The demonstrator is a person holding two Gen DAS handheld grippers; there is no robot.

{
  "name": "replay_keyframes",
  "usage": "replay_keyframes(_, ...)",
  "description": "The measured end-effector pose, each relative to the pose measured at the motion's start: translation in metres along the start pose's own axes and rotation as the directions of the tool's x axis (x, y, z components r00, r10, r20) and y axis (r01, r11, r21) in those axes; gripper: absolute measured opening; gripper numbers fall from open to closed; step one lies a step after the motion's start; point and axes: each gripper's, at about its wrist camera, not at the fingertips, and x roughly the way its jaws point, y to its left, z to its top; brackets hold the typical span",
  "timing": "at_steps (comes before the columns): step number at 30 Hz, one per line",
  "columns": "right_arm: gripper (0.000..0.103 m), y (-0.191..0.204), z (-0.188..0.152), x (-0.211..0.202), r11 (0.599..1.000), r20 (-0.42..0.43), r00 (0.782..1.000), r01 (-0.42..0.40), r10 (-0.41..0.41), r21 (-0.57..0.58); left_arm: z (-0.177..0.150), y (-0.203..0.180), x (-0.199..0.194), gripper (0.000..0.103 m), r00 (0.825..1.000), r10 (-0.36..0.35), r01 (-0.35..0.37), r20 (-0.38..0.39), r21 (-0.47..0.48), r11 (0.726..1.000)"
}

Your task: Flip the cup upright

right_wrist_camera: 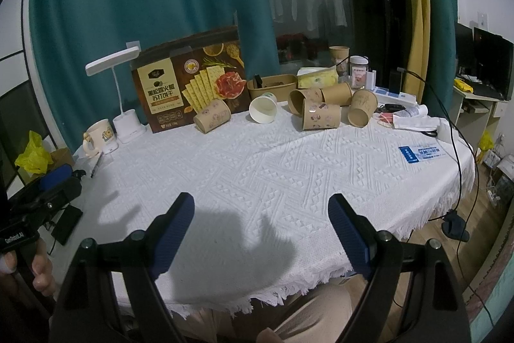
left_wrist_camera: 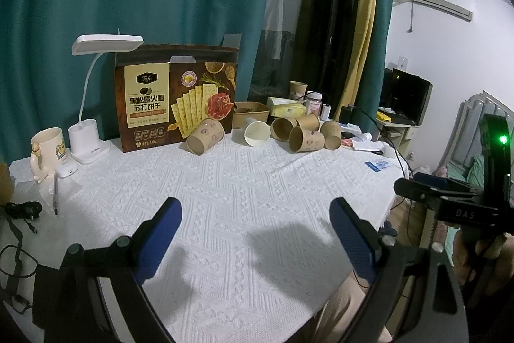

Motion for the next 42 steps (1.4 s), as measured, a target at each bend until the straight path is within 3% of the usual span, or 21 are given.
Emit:
replay_keyframes(35,0.084,0.004,0.009,-0.008,1.0,0.002,1.0,-0.005,0.005,0.003,-0.002,-0.002,0.0,0.093,1.0,0.004,-0.004,0.0,0.001,1.0)
replay_keyframes(38,0.084,0.001,0.01,-0.004,1.0,-0.003,1.0,-0.005,0.005,0.013,-0.002,-0.003,0.008,0.093,1.0,0.002,-0.002,-0.026,0.008,1.0)
replay_keyframes(42,0.084,-0.012,0.008,0.012,1.0,-0.017,1.0,0.009,-0.009,0.015,0.012,-0.009,0.04,0.093,0.995,-0.011,0.023,-0.101,0.111,0.994)
